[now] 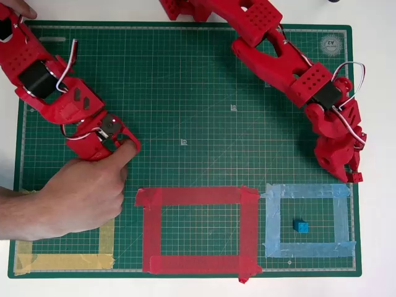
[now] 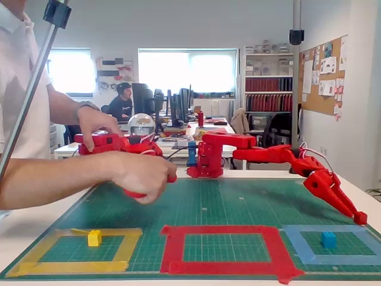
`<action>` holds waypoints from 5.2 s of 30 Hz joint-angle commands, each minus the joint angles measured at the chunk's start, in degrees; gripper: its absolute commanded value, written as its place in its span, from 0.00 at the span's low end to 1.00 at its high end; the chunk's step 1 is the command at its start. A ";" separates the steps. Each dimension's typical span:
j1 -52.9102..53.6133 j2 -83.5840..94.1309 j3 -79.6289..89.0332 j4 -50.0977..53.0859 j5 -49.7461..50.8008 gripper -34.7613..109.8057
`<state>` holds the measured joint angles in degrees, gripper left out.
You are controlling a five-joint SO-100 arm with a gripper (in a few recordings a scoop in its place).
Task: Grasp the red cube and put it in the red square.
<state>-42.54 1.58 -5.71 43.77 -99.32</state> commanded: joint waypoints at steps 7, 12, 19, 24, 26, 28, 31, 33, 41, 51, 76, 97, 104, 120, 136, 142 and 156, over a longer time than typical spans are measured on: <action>0.26 8.70 -1.49 -0.62 -0.18 0.34; 0.09 8.70 -0.97 -0.62 -0.09 0.34; 0.26 3.78 -6.42 -0.62 0.09 0.34; 0.79 1.93 -6.50 -1.85 0.09 0.34; 1.14 0.53 -6.50 -5.10 -0.35 0.34; 1.41 -0.79 -6.24 -9.40 -0.53 0.34; 1.32 -1.05 -4.57 -12.39 -0.53 0.34; 1.14 -1.14 -4.04 -12.48 -0.44 0.34; -0.79 -0.35 -3.08 -13.01 0.79 0.34; -3.78 1.14 -2.37 -15.29 2.90 0.34; -0.88 0.35 -3.16 -17.31 2.11 0.40; 0.09 -0.26 2.29 -17.31 2.11 0.40; 0.09 -1.23 2.37 -17.40 2.11 0.40; 0.44 -1.67 3.16 -19.51 1.14 0.25; 9.14 41.31 46.41 -19.07 11.07 0.25; 15.29 66.88 77.08 -19.60 12.22 0.25; 38.50 66.80 102.04 -41.75 4.13 0.25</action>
<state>-8.00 70.31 95.36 10.63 -91.41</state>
